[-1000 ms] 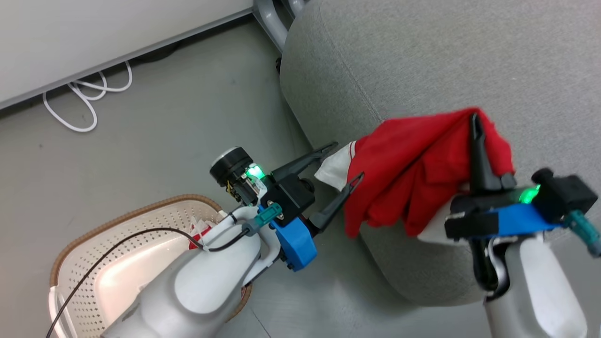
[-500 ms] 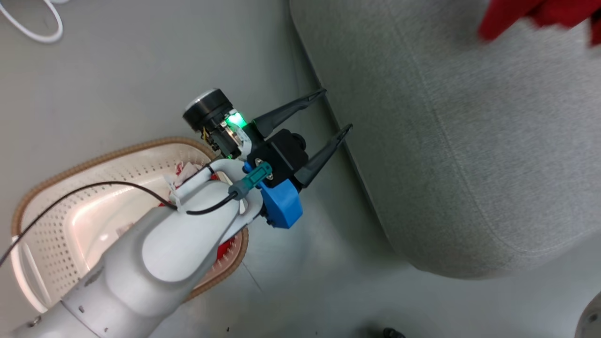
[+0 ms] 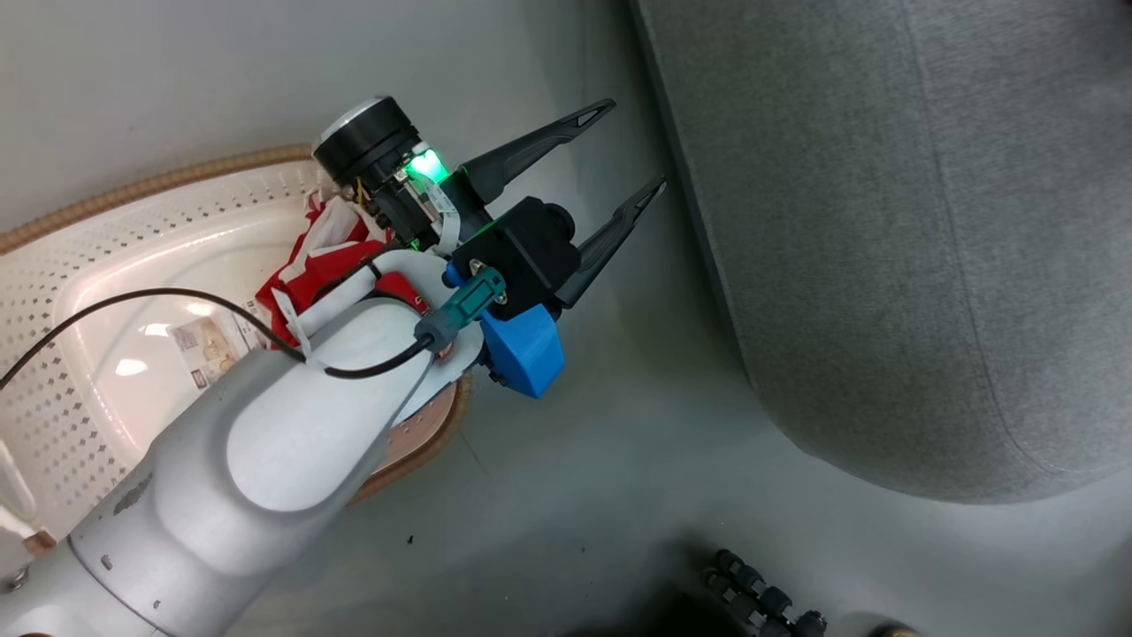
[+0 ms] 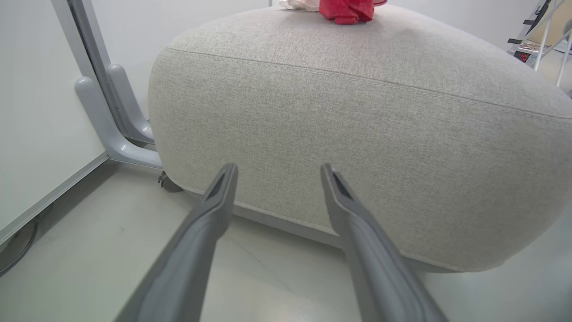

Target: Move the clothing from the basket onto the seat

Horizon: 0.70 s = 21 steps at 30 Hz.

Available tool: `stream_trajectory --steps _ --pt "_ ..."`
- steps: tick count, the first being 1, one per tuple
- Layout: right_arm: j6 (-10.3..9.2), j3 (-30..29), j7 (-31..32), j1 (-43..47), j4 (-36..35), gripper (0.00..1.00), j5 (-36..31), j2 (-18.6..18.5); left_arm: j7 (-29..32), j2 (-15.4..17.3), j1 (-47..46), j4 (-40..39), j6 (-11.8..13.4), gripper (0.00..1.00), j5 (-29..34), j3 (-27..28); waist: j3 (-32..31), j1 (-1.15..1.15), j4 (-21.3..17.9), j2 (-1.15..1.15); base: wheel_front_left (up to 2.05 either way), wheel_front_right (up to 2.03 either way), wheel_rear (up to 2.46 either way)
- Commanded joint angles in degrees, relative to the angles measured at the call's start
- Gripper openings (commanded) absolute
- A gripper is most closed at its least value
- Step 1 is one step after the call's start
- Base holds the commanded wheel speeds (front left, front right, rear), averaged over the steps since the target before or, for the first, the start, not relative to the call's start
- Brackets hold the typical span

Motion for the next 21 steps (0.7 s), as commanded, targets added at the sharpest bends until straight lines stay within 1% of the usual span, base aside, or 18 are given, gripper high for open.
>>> stream_trajectory --steps 1,10,17,18,19,20,21 --pt "-0.05 0.3 -0.1 1.1 1.2 0.00 -0.5 0.2 0.1 0.2 -0.7 -0.5 0.1 1.00 0.4 0.0 0.8 -0.01 0.7 0.00 0.00 0.00 0.00" --pt "-0.05 1.2 -0.1 3.6 10.3 0.00 -1.7 3.3 0.1 0.6 -0.8 -1.3 0.7 1.00 0.0 -0.3 1.9 -0.01 1.8 0.00 0.00 0.00 0.00" --pt "-0.06 1.8 -0.1 5.1 13.6 0.00 -1.9 4.3 -0.3 0.8 -0.7 -0.9 1.2 1.00 -0.5 -0.4 1.6 -0.01 2.2 0.00 0.00 0.00 0.00" --pt "-0.06 1.5 -0.1 5.5 13.4 0.06 -1.7 4.4 -0.5 0.7 -0.6 -0.9 1.2 1.00 -0.5 -0.4 1.4 -0.01 2.3 0.00 0.00 0.00 0.00" --pt "-0.06 1.4 -0.1 6.1 13.2 0.60 -1.7 4.7 -0.7 0.6 -0.5 -0.8 1.3 1.00 -0.6 -0.4 1.1 -0.01 2.3 0.00 0.00 0.00 0.00" --pt "-0.06 1.3 -0.1 6.8 12.9 1.00 -1.6 5.1 -0.9 0.5 -0.4 -0.6 1.4 1.00 -0.7 -0.5 0.7 -0.01 2.3 0.00 0.00 0.00 0.00" --pt "-0.06 1.3 -0.1 7.4 12.6 1.00 -1.6 5.4 -1.2 0.3 -0.3 -0.5 1.5 1.00 -0.8 -0.5 0.3 -0.01 2.3 0.00 0.00 0.00 0.00"
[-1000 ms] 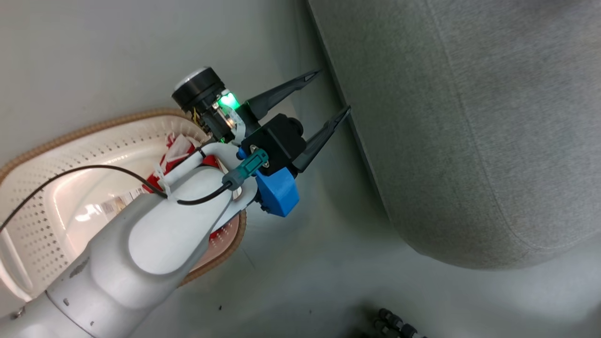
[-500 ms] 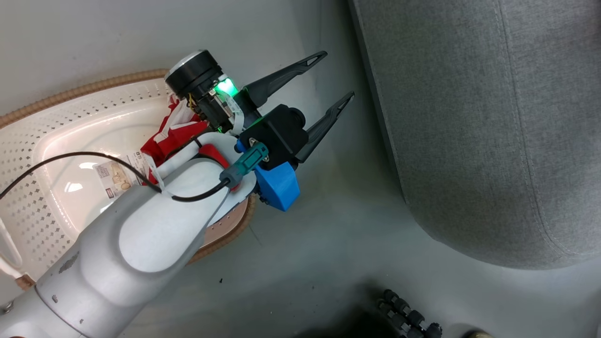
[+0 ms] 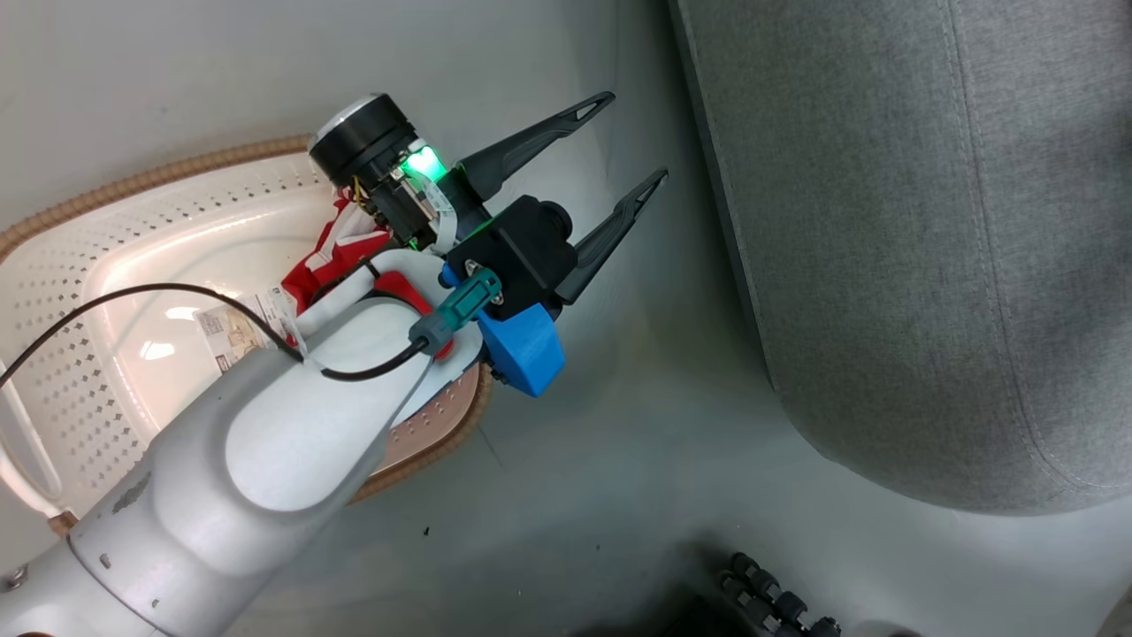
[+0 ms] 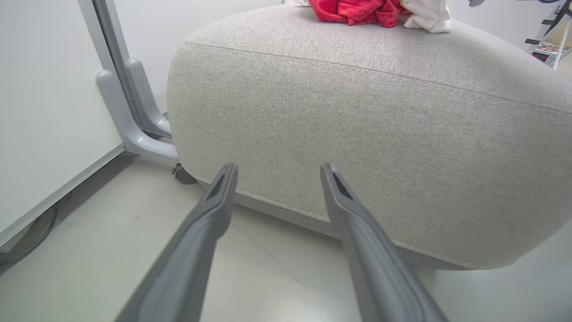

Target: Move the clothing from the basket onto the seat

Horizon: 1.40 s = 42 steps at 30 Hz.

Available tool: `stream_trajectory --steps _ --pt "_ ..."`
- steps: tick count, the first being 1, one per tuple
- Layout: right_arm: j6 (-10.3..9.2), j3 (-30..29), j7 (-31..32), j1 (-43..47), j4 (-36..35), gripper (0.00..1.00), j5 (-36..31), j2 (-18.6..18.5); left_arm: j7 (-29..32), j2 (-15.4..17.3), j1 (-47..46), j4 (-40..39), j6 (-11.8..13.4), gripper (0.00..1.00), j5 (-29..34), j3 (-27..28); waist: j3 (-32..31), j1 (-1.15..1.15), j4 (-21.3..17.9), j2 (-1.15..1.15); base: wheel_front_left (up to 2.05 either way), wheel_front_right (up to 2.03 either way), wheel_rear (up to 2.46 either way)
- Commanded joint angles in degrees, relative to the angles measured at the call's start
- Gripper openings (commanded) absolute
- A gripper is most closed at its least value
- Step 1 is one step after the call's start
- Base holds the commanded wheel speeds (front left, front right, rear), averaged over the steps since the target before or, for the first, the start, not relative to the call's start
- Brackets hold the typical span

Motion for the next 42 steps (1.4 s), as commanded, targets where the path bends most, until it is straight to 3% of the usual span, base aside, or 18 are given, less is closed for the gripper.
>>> stream_trajectory --steps 1,16,22,33,42 --pt "-0.06 0.0 -0.1 1.7 -0.7 1.00 0.0 0.7 -0.7 -0.2 0.2 0.3 0.3 1.00 -0.3 -0.1 -0.9 -0.01 0.0 0.00 0.00 0.00 0.00" --pt "-0.06 0.3 -0.1 19.4 -7.5 1.00 -1.0 3.7 -7.0 -3.4 5.2 6.1 2.0 1.00 -3.9 0.9 -14.0 -0.01 0.5 0.00 0.00 0.00 0.00" --pt "-0.05 3.8 -0.1 23.5 -13.8 1.00 -2.5 3.7 -8.3 -3.8 10.2 7.8 3.9 1.00 -6.6 3.9 -21.1 -0.01 2.0 0.00 0.00 0.00 0.00" --pt "-0.06 15.7 -0.1 28.3 -20.8 1.00 -3.8 2.9 -8.4 -4.2 20.7 1.9 7.8 1.00 -8.0 18.0 -31.6 -0.01 10.3 0.00 0.00 0.00 0.00" --pt "-0.06 23.7 -0.1 31.1 -21.5 1.00 -2.9 3.3 -8.4 -5.9 30.2 -1.4 7.3 1.00 -5.0 28.8 -37.2 -0.01 16.4 0.00 0.00 0.00 0.00"
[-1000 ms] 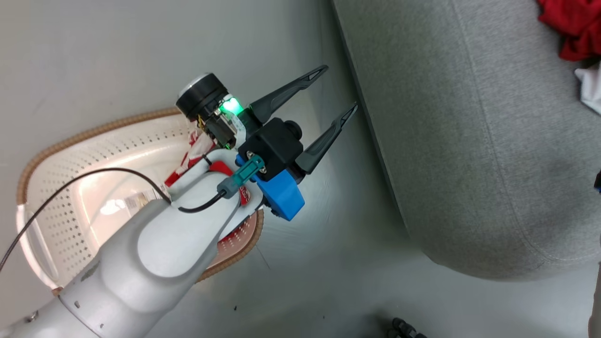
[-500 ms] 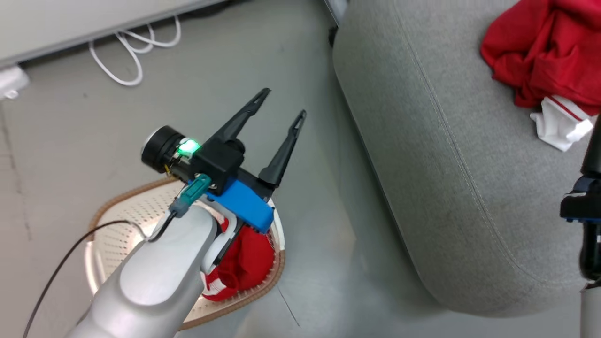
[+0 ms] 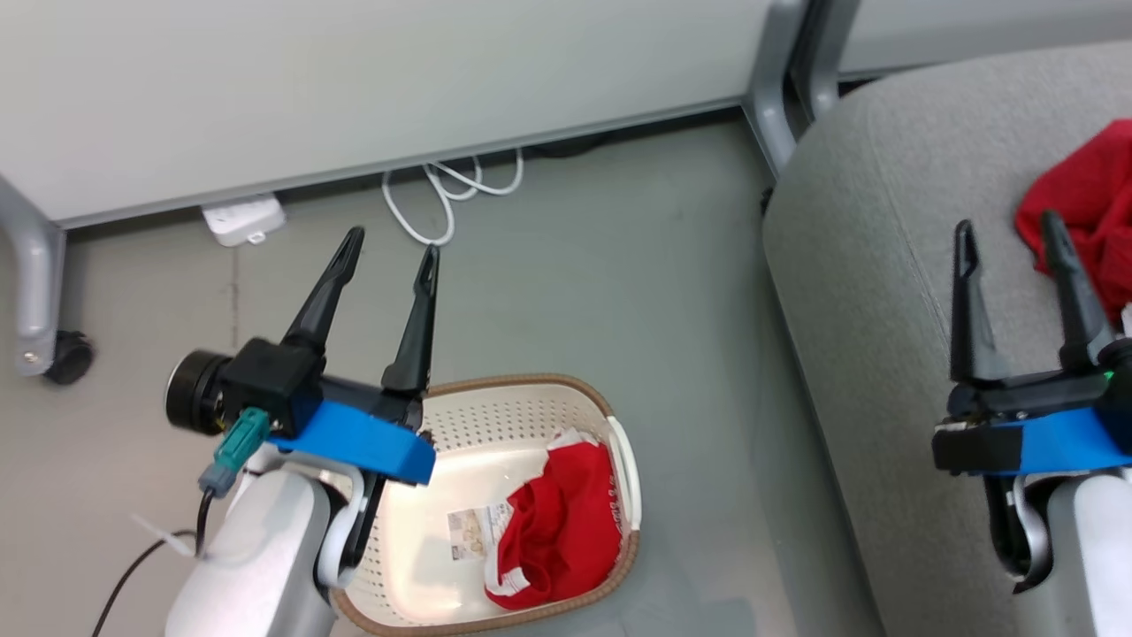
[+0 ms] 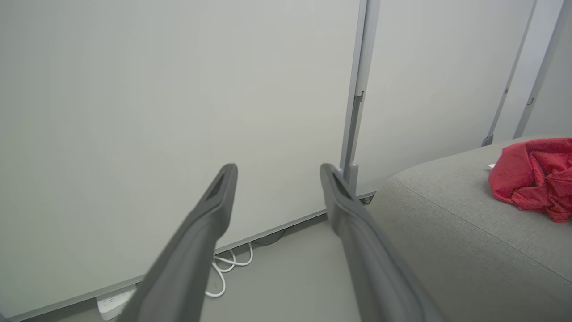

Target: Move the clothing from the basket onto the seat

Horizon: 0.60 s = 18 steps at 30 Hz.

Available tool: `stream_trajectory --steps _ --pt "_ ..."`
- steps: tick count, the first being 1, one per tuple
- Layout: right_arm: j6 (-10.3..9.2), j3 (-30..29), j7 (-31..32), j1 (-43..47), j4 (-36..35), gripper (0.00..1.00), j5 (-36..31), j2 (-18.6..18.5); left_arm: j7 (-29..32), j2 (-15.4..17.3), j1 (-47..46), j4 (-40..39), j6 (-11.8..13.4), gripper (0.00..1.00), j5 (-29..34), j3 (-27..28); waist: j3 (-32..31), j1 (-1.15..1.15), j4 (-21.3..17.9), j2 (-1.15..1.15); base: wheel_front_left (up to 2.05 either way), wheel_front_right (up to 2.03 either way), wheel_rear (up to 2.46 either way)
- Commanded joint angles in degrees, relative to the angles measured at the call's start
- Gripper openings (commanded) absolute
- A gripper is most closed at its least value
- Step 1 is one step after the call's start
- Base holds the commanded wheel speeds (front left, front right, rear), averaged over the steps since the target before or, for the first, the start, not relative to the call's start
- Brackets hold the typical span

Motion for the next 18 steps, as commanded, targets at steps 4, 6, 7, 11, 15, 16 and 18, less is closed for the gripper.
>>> stream_trajectory --steps 4,6,7,11,15,16,18 --pt "-0.06 2.1 -0.1 2.7 0.4 1.00 0.7 0.6 -0.2 -1.2 4.3 -0.7 -0.9 1.00 1.5 3.4 -4.0 0.02 3.9 0.00 0.00 0.00 0.00" --pt "-0.06 3.0 -0.1 3.9 0.6 1.00 0.9 1.1 -0.2 -1.9 6.3 -1.0 -1.5 1.00 2.3 4.9 -5.0 0.02 4.6 0.00 0.00 0.00 0.00" --pt "-0.06 3.4 -0.1 4.5 0.7 1.00 1.0 1.2 -0.2 -2.2 7.3 -1.1 -1.8 1.00 2.7 5.6 -5.4 0.02 5.0 0.00 0.00 0.00 0.00" --pt "-0.06 4.6 -0.1 7.4 1.1 1.00 1.5 1.9 -0.2 -3.3 10.8 -1.4 -3.1 1.00 4.1 8.6 -7.1 0.02 5.8 0.00 0.00 0.00 0.00" --pt "-0.06 4.9 -0.1 10.0 1.9 1.00 2.0 2.6 -0.2 -3.9 13.9 -1.8 -4.6 1.00 5.9 11.0 -8.4 0.02 6.1 0.00 0.00 0.00 0.00" --pt "-0.06 4.8 -0.1 10.6 2.1 1.00 2.1 2.8 -0.2 -4.0 14.5 -1.9 -5.0 1.00 6.3 11.6 -8.7 0.02 6.1 0.00 0.00 0.00 0.00" --pt "-0.06 4.8 -0.1 11.7 2.4 1.00 2.3 3.1 -0.2 -4.3 15.9 -2.2 -5.6 1.00 7.0 12.6 -9.4 0.02 6.2 0.00 0.00 0.00 0.00"
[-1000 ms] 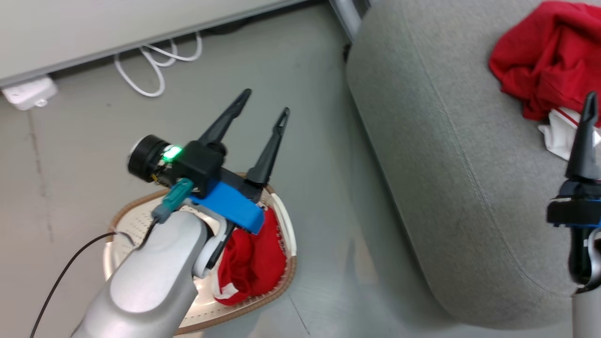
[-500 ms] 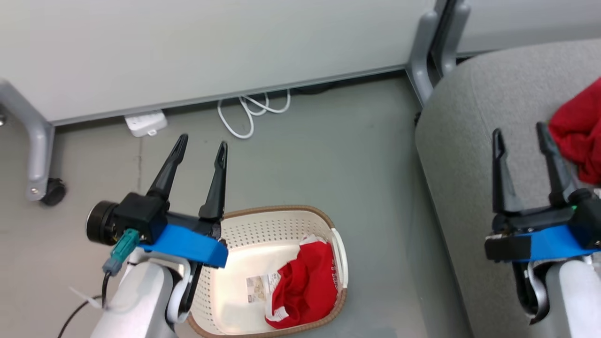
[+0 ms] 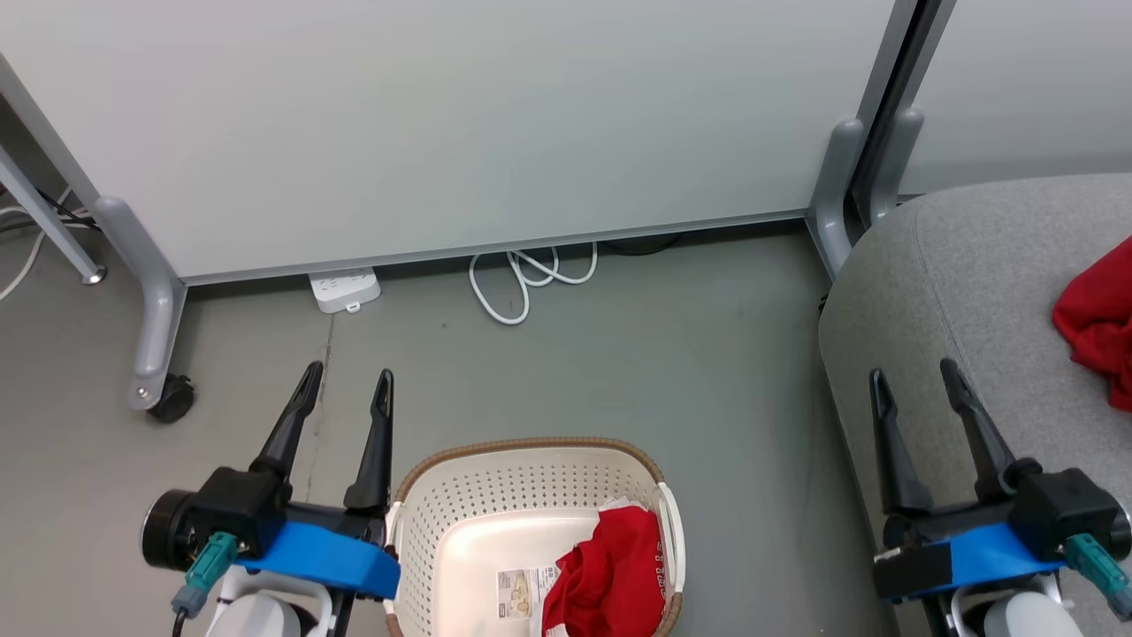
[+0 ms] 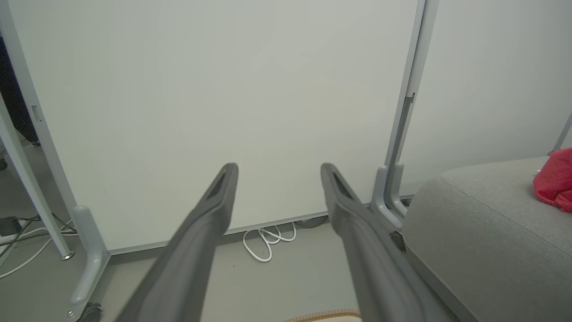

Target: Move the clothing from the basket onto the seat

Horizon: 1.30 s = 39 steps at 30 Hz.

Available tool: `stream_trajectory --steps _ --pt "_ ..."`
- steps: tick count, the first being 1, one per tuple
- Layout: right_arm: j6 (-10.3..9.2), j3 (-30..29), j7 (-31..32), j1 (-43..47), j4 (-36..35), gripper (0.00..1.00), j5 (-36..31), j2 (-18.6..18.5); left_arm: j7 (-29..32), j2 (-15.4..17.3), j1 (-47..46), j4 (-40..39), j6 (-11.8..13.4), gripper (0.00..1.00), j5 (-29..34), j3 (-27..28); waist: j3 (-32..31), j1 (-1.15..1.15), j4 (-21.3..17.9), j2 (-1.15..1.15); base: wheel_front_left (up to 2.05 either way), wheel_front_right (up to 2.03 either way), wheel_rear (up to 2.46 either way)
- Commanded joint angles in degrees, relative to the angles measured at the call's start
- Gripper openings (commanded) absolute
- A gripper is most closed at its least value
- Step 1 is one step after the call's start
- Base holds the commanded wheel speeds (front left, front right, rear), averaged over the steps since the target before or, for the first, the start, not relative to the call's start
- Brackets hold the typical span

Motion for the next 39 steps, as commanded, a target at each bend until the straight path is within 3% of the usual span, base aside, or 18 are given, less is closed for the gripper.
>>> stream_trajectory --steps 1,14,29,39 --pt "-0.06 -0.1 -0.1 1.3 0.3 1.00 0.5 0.4 -0.2 -0.1 1.1 -0.2 -0.4 1.00 0.4 0.6 -0.5 0.01 0.1 0.00 0.00 0.00 0.00" --pt "-0.05 -0.3 -0.1 5.0 1.9 1.00 0.7 2.0 -0.2 -2.4 4.9 0.8 -2.9 1.00 3.3 4.0 -2.2 0.01 -0.2 0.00 0.00 0.00 0.00" --pt "-0.06 0.0 0.0 4.7 2.8 1.00 0.9 2.6 -0.2 -3.3 4.8 1.8 -4.0 1.00 4.6 6.1 -1.9 0.01 -0.5 0.00 0.00 0.00 0.00" --pt "-0.06 -0.7 0.0 2.5 2.1 1.00 0.9 2.7 -0.2 -3.5 0.6 4.0 -4.6 1.00 5.7 2.6 0.5 0.01 -1.2 0.00 0.00 0.00 0.00"
